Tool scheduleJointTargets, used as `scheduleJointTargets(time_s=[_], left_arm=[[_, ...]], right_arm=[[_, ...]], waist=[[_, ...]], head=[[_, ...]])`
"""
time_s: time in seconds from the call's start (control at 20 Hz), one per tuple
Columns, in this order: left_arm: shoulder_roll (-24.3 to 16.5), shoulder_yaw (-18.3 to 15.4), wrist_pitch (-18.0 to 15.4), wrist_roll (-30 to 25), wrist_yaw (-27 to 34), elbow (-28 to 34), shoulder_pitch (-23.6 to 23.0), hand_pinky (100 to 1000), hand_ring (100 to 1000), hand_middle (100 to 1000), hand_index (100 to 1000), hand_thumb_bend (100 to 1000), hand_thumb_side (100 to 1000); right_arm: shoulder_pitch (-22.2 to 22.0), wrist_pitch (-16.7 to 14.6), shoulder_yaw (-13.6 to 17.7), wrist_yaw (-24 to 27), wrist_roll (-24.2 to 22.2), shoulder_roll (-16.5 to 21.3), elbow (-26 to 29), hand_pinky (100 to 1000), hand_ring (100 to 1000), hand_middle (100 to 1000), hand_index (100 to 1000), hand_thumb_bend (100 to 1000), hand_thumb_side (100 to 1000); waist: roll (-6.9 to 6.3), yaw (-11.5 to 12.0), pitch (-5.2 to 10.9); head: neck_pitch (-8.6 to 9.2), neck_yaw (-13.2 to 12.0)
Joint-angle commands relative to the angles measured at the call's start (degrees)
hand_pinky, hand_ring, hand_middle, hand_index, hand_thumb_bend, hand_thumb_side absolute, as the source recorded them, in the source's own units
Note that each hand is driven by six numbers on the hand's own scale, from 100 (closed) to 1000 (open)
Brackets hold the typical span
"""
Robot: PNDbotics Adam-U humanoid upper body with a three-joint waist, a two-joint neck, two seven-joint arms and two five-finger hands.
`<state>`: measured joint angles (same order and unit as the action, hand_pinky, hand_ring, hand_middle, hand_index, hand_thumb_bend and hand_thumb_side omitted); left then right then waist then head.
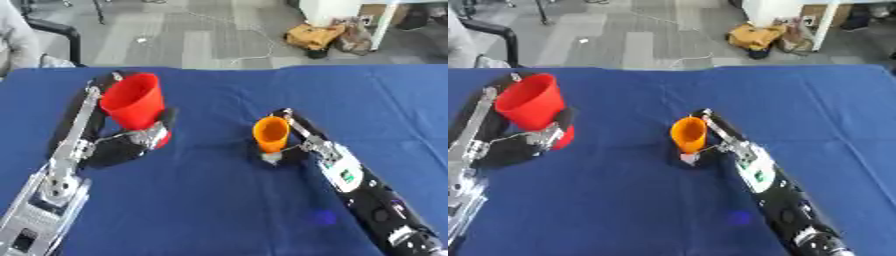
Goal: Pour the contents of one cup into another cup.
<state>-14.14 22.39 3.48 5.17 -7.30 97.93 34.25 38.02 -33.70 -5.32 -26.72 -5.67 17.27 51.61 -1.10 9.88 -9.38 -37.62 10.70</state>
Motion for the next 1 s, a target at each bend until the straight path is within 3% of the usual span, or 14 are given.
scheduleJointTargets(time_s=[0.05,0.65,1.0], left_arm=[[-1.7,-0.3,0.7,-0.8,0.3,2.1,2.1,188,360,372,706,100,160],[-11.1,0.0,6.8,-8.9,-4.3,8.9,9.1,179,358,371,713,100,100],[-15.3,1.5,8.2,-10.2,-4.8,10.4,13.1,177,355,367,707,100,100]], right_arm=[[0.6,0.2,-0.6,1.1,0.5,0.3,1.4,351,551,274,494,147,100],[0.0,1.6,-5.3,2.7,-6.1,1.0,9.9,346,547,276,498,113,100],[-0.4,5.9,-10.3,12.9,-16.3,1.6,15.6,330,541,266,486,122,100]], waist=[[-0.09,0.0,0.87],[-0.42,0.0,1.80],[-0.14,-0.6,2.30]], head=[[0.47,0.1],[0.73,0.5],[0.77,0.4]])
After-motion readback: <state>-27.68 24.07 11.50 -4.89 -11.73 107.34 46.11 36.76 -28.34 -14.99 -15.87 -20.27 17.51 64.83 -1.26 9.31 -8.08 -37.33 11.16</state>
